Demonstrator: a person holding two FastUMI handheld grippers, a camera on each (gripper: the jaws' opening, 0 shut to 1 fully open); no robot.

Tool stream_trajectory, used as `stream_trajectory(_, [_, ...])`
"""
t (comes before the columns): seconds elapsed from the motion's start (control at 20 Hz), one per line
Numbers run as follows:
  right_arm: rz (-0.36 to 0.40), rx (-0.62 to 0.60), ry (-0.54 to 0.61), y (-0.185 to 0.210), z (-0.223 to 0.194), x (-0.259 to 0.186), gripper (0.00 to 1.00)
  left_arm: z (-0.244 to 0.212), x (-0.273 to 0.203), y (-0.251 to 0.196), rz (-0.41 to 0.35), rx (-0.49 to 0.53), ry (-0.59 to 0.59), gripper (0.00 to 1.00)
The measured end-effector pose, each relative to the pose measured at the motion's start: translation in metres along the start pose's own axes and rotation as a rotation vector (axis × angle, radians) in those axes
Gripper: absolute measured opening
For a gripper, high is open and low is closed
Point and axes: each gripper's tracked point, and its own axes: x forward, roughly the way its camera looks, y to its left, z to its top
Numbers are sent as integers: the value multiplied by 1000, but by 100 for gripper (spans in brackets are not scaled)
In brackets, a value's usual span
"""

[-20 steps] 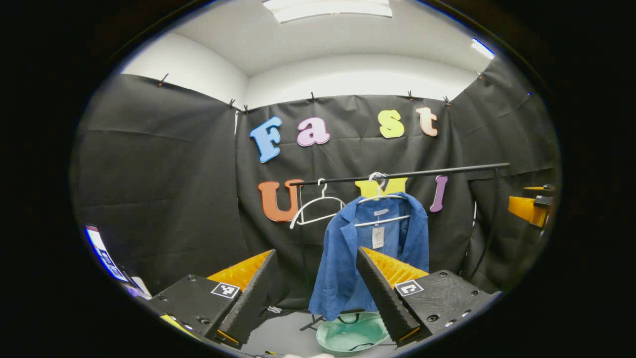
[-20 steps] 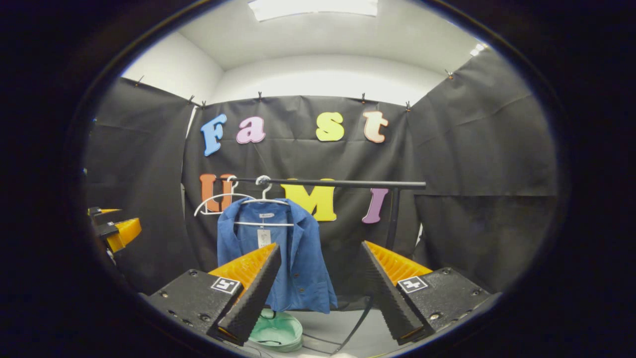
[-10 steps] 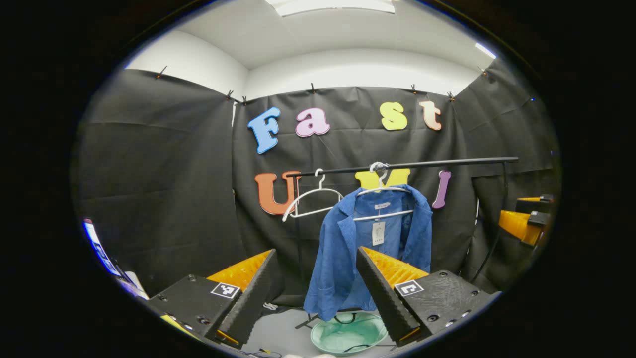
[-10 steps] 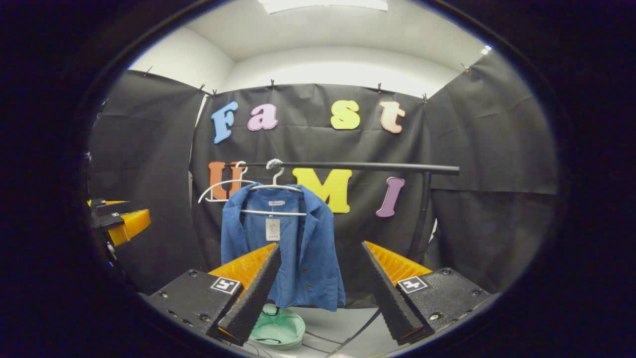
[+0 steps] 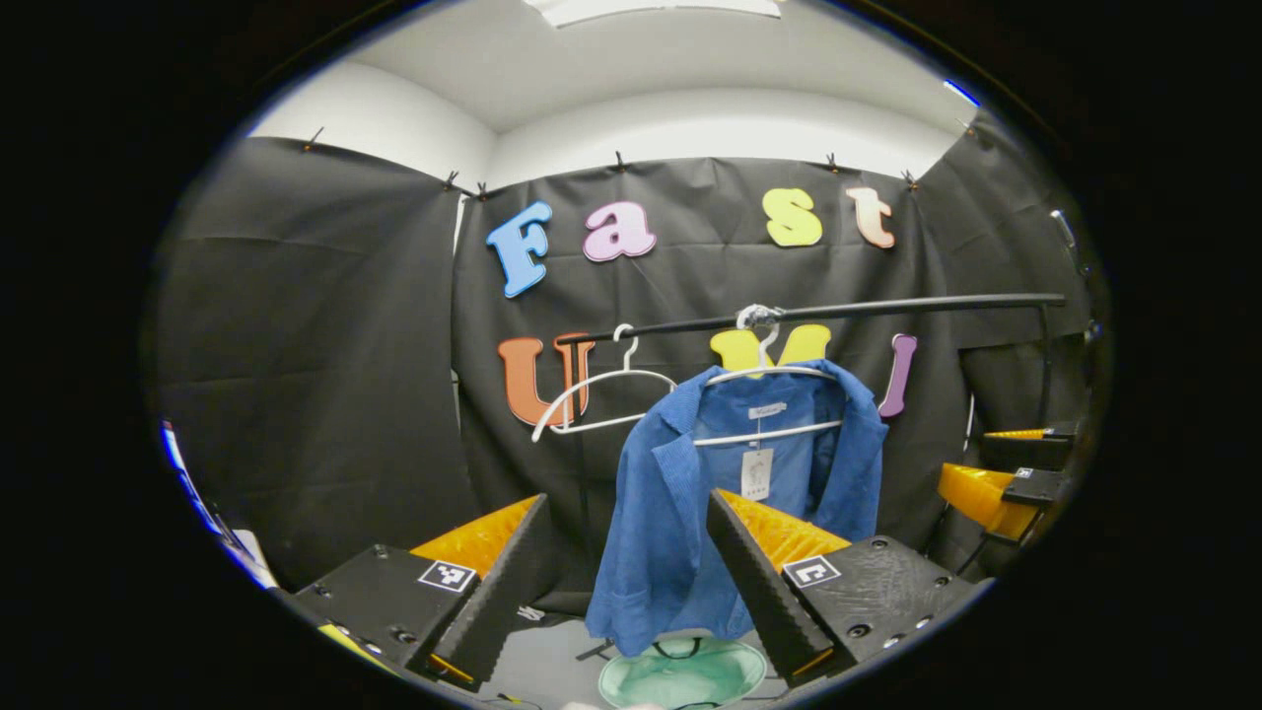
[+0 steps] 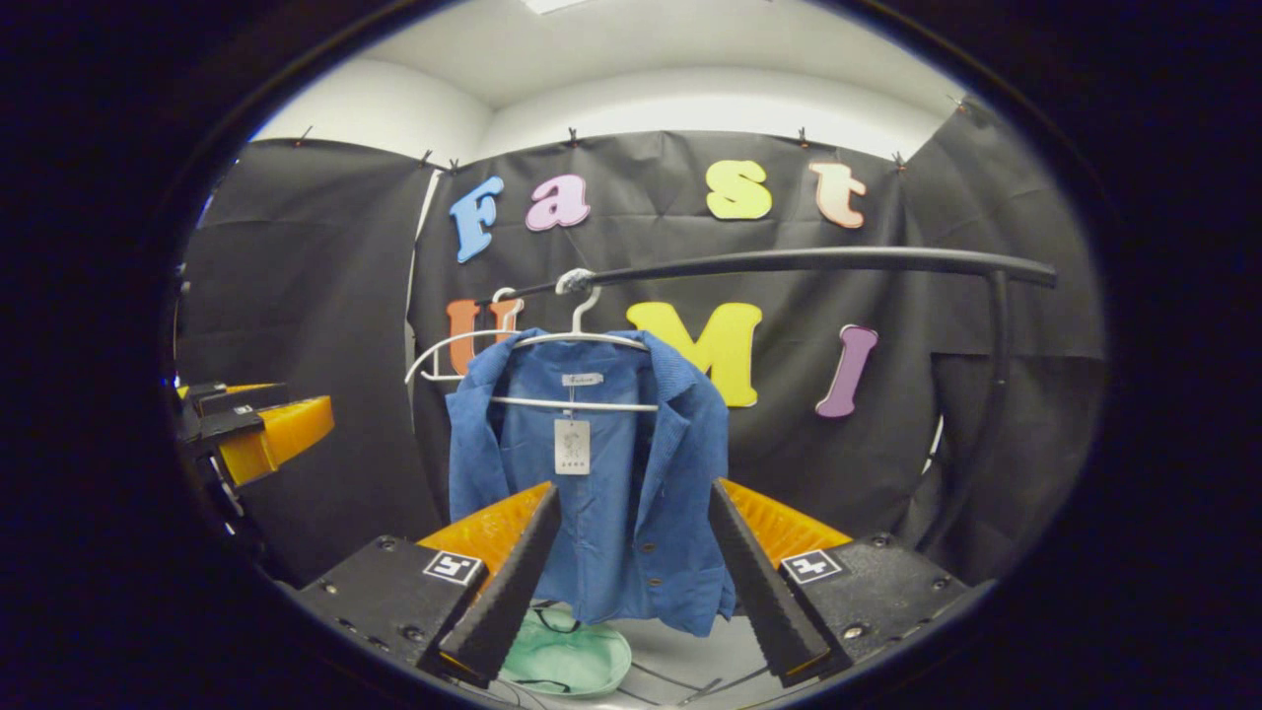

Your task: Grasp the clothes on the hanger with both hands and then place them into the laundry hamper below.

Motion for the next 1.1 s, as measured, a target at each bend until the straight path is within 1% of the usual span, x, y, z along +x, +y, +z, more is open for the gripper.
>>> stream_trajectory(0.05, [13, 7, -3, -1, 1, 16, 95, -2, 9, -2, 7, 6, -5, 98])
stream_trajectory(0.1, [28, 12, 1, 3, 1, 33, 95, -3, 18, -4, 10, 10, -12, 99])
stream_trajectory(0.25, [56, 5, 13, 2, -3, 79, 95, -11, 47, -13, 12, 32, -21, 98])
stream_trajectory(0.35, [78, 12, 24, 2, -6, 108, 95, -18, 65, -24, -1, 35, -15, 99])
stream_trajectory(0.45, [91, 29, 40, 3, -12, 134, 95, -26, 81, -40, -26, 26, -10, 99])
stream_trajectory(0.5, [88, 27, 53, 0, -18, 146, 93, -30, 90, -47, -33, 24, -6, 96])
stream_trajectory(0.55, [83, 25, 56, -4, -20, 156, 92, -35, 101, -52, -37, 21, -7, 99])
stream_trajectory(0.7, [37, 7, 59, -21, -26, 183, 92, -46, 132, -63, -25, 16, -10, 99])
stream_trajectory(0.75, [22, 7, 67, -28, -29, 192, 92, -52, 142, -65, -19, 18, 1, 96])
stream_trajectory(0.85, [9, 14, 87, -36, -36, 211, 92, -60, 161, -67, -14, 29, 10, 99])
stream_trajectory(0.95, [-10, -1, 88, -43, -37, 228, 92, -67, 178, -65, 1, 40, 24, 98])
stream_trajectory(1.0, [-19, -3, 84, -47, -37, 232, 92, -71, 186, -64, 10, 38, 31, 98])
stream_trajectory(1.1, [-34, -8, 81, -51, -38, 242, 86, -78, 199, -60, 28, 20, 48, 94])
